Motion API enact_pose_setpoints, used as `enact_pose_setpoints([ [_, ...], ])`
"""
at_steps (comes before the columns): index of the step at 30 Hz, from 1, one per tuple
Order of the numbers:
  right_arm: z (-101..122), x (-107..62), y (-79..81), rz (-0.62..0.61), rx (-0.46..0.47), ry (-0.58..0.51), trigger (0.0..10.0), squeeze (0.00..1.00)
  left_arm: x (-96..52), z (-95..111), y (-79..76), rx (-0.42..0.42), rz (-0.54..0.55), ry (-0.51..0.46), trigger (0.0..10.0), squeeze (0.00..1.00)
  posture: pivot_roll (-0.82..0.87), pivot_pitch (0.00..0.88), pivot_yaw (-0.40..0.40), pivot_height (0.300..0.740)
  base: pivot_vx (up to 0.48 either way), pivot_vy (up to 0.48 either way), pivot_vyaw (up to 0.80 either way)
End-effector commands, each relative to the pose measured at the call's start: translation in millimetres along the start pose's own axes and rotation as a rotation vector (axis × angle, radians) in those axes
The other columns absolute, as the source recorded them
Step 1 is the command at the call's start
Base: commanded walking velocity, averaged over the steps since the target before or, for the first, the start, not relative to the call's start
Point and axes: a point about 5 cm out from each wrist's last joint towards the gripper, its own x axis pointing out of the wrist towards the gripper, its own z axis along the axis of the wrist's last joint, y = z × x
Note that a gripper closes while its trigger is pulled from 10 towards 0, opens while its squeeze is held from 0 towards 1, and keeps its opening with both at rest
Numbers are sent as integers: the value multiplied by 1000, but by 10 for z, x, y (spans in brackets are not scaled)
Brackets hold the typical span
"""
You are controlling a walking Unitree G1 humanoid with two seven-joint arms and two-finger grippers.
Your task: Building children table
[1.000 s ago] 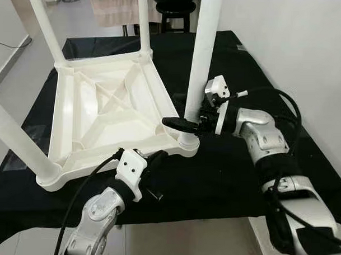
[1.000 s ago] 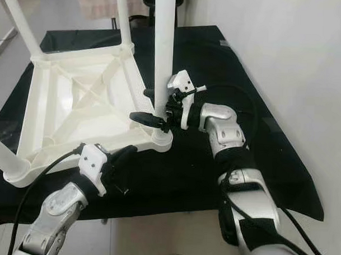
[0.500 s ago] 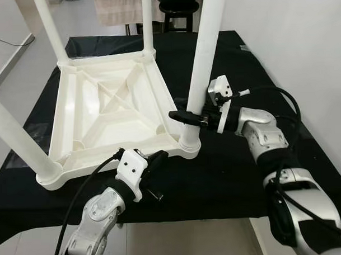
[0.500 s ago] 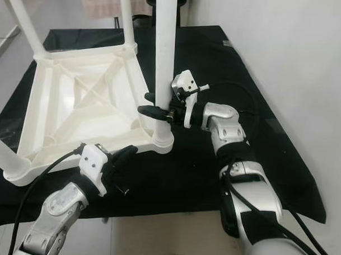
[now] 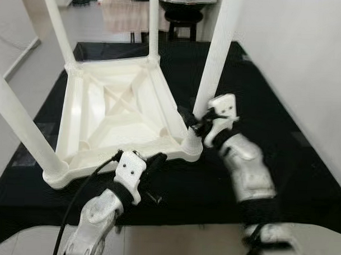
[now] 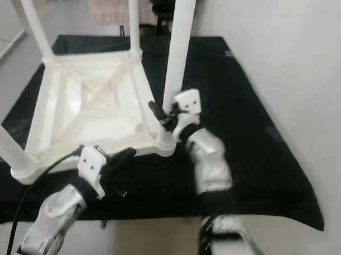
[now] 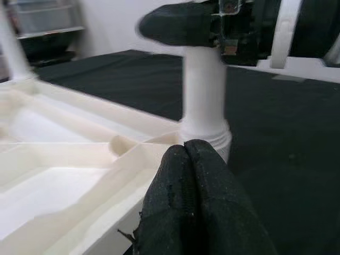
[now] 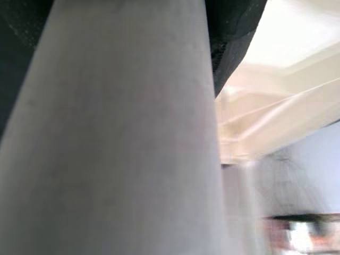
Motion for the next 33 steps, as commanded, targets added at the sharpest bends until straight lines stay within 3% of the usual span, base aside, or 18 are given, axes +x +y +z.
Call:
enact_pose_setpoints([
  [1, -289, -125, 99, 27, -9, 140, 0, 0, -27, -19, 12, 15, -5, 16, 10000, 0, 9, 107, -1, 740, 0, 0, 0],
  [3, -234, -83, 227, 109, -28, 121, 0, 0, -25, -28, 7, 14, -6, 19, 10000, 0, 15, 101, -14, 740, 0, 0, 0],
  [6, -234, -67, 228, 114, -30, 123, 0, 0, -23, -30, 4, 14, -6, 19, 10000, 0, 16, 101, -13, 740, 0, 0, 0],
  [7, -234, -40, 210, 103, -30, 138, 10000, 0, -21, -29, 4, 19, -1, 19, 10000, 0, 18, 101, -13, 740, 0, 0, 0],
  [9, -207, -32, 205, 97, -21, 135, 10000, 0, -20, -29, 3, 23, 3, 18, 10000, 0, 14, 100, -12, 740, 0, 0, 0],
  [10, -157, -1, 183, 106, -6, 123, 10000, 1000, -18, -29, 1, 24, 5, 18, 10000, 0, 15, 99, -14, 740, 0, 0, 0],
  [12, -112, 9, 184, 97, 3, 119, 10000, 1000, -16, -30, 0, 24, 5, 18, 10000, 0, 15, 99, -14, 740, 0, 0, 0],
  [15, 107, 107, 194, 276, 4, 38, 10000, 1000, -14, -30, 2, 19, 0, 18, 10000, 0, 11, 100, -6, 740, 0, 0, 0],
  [16, 161, 113, 194, 316, -1, 15, 10000, 835, -14, -30, 5, 19, 0, 18, 10000, 0, 10, 101, -3, 740, 0, 0, 0],
  [17, 229, 127, 169, 373, 2, -8, 10000, 165, -14, -29, 7, 18, 0, 18, 10000, 0, 10, 101, -3, 740, 0, 0, 0],
  [20, 300, 135, 133, 427, 11, -26, 10000, 165, -14, -29, 10, 17, 0, 18, 10000, 0, 10, 101, -3, 740, 0, 0, 0],
  [21, 327, 136, 121, 457, 8, -35, 10000, 0, -13, -29, 10, 17, -1, 18, 10000, 0, 9, 100, -4, 740, 0, 0, 0],
  [25, 508, 189, -5, 701, -71, -60, 10000, 0, -9, -30, 8, 18, 0, 18, 10000, 0, 13, 102, -2, 740, 0, 0, 0],
  [32, 593, 289, -45, 890, -54, -47, 10000, 0, -7, -32, 0, 19, -1, 19, 10000, 0, 21, 100, -1, 740, 0, 0, 0],
  [33, 579, 332, -43, 912, -29, -31, 4549, 0, -5, -31, -3, 19, -1, 19, 10000, 0, 24, 101, -3, 740, 0, 0, 0],
])
